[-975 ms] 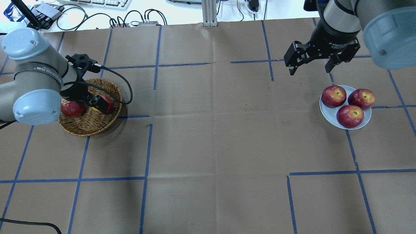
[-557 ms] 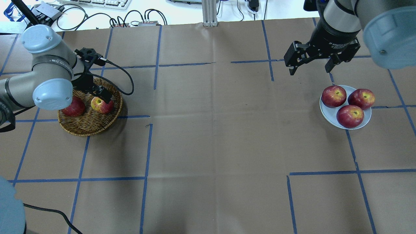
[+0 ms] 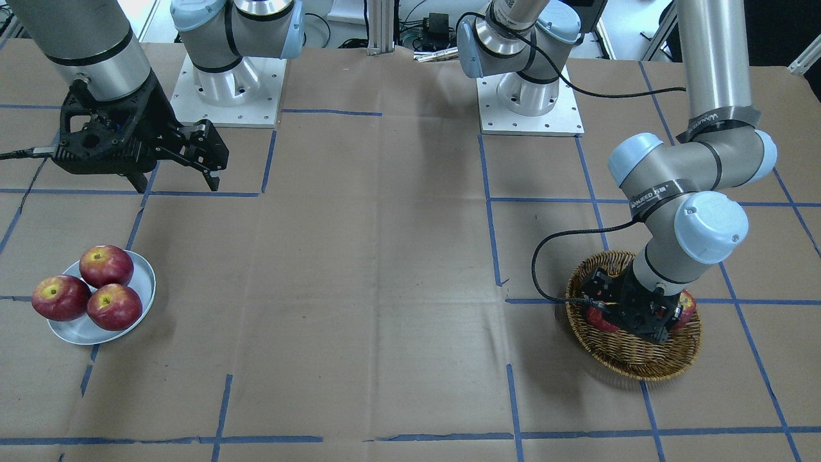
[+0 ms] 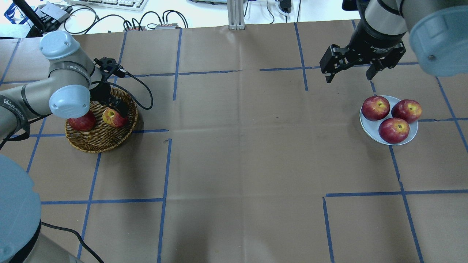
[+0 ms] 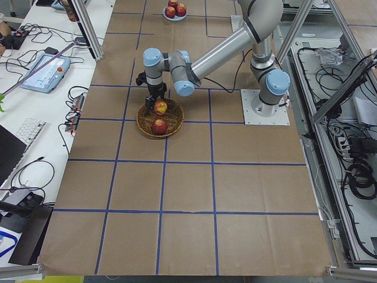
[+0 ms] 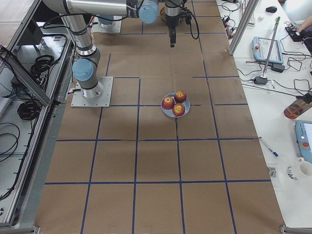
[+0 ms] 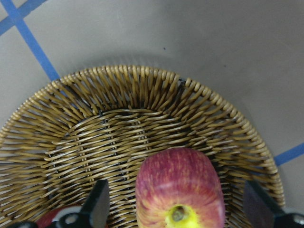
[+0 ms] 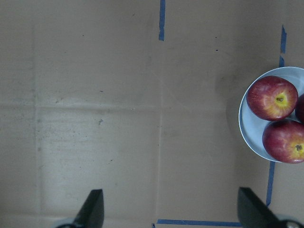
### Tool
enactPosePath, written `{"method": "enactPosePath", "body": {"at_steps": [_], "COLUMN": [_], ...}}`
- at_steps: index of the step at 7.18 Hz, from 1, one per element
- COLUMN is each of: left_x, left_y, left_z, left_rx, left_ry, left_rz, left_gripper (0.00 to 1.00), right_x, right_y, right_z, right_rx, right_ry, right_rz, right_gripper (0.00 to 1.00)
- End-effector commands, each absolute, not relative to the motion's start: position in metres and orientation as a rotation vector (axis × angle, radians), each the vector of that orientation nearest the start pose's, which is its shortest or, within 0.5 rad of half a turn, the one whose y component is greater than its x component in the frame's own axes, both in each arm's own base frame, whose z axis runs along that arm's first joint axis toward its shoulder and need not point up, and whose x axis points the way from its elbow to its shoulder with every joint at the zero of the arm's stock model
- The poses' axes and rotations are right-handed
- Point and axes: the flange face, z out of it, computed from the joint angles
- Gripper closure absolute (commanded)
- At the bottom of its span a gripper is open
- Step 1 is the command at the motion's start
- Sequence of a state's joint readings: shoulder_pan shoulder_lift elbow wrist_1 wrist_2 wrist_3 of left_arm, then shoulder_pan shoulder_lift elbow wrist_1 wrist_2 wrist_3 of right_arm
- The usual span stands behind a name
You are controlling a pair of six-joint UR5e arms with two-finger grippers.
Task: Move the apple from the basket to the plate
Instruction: 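Lower the left gripper into the wicker basket over the yellow-red apple, then close the left gripper on the yellow-red apple and lift it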
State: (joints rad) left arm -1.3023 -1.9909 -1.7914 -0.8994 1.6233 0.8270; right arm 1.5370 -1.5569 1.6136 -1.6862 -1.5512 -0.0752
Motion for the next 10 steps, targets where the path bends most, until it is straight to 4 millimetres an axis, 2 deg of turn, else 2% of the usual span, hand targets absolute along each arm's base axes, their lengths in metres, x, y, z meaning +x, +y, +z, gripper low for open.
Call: {"method": "enactPosePath", "body": {"at_steps": [1,2,3,4,5,6,7,8,9,10], "left_x": [0.032,0.035,0.037,0.036,0.036,0.036,0.035,0.035,0.030,0.011], "left_y": [-0.597,-0.594,-0.588,-0.585,-0.585,-0.585,-0.584,-0.584,-0.581,-0.577], "left_z": [0.200,0.201,0.192,0.194,0.198,0.199,0.203,0.222,0.256,0.277], "left_rx": [0.870,0.861,0.856,0.851,0.842,0.844,0.843,0.826,0.717,0.554], "left_ry": [2.974,2.981,2.994,2.995,2.992,2.990,2.989,2.975,2.990,3.026], "left_rz": [0.057,0.073,0.107,0.102,0.098,0.094,0.084,0.041,0.006,-0.022], "left_gripper": [0.01,0.01,0.01,0.02,0.29,0.45,0.53,0.54,0.54,0.53], "right_x": [0.118,0.118,0.118,0.118,0.118,0.118,0.118,0.118,0.118,0.118], "right_y": [-0.507,-0.507,-0.507,-0.507,-0.507,-0.507,-0.507,-0.507,-0.507,-0.507], "right_z": [0.472,0.472,0.474,0.474,0.475,0.475,0.475,0.475,0.475,0.475], "right_rx": [-0.066,-0.066,-0.066,-0.066,-0.066,-0.066,-0.066,-0.066,-0.066,-0.066], "right_ry": [3.124,3.124,3.124,3.123,3.124,3.123,3.124,3.124,3.124,3.124], "right_rz": [-0.095,-0.093,-0.097,-0.100,-0.097,-0.100,-0.100,-0.097,-0.097,-0.100], "right_gripper": [0.00,0.00,0.00,0.00,0.00,0.00,0.00,0.00,0.00,0.00]}}
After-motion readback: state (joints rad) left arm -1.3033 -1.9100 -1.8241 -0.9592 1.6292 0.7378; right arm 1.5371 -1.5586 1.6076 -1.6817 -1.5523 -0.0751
